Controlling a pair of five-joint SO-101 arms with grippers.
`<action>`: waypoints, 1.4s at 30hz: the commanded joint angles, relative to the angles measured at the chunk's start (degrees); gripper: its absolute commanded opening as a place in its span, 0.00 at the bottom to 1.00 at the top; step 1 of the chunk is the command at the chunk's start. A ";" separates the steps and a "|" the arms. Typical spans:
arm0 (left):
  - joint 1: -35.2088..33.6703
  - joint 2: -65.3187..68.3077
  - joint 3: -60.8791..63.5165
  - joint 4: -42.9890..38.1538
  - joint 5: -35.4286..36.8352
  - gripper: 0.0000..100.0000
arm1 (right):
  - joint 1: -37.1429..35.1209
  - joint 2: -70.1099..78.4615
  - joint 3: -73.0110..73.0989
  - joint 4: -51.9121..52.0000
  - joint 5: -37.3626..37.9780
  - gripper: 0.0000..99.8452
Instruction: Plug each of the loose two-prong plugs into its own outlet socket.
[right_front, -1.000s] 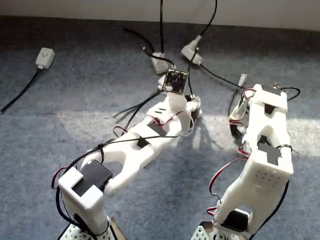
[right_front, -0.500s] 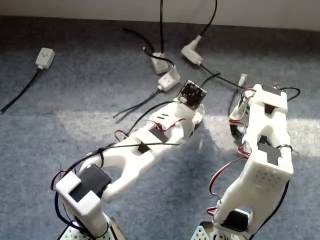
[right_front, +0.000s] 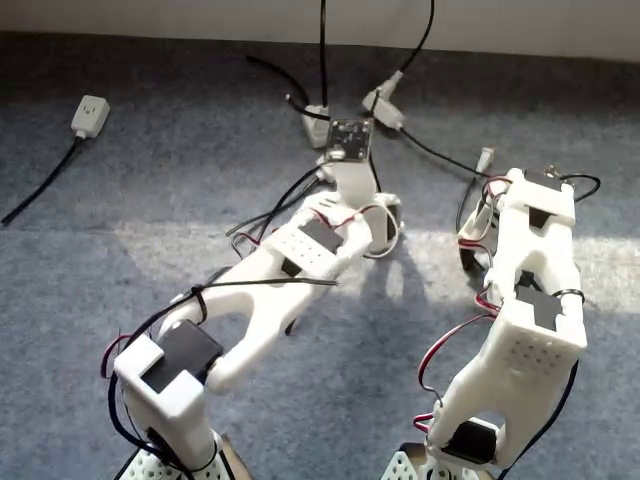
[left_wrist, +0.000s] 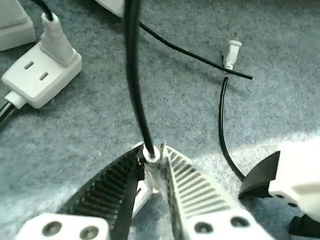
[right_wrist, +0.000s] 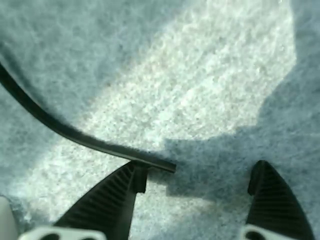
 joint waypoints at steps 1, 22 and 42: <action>-1.98 3.82 -3.12 2.73 6.42 0.01 | 1.54 0.40 -0.13 -0.92 0.44 0.31; -3.21 -1.19 -4.62 2.73 7.65 0.01 | 0.57 0.48 -0.13 -0.92 0.44 0.31; 4.18 -28.09 10.95 2.64 -3.25 0.01 | -1.89 0.13 -0.31 0.57 15.21 0.31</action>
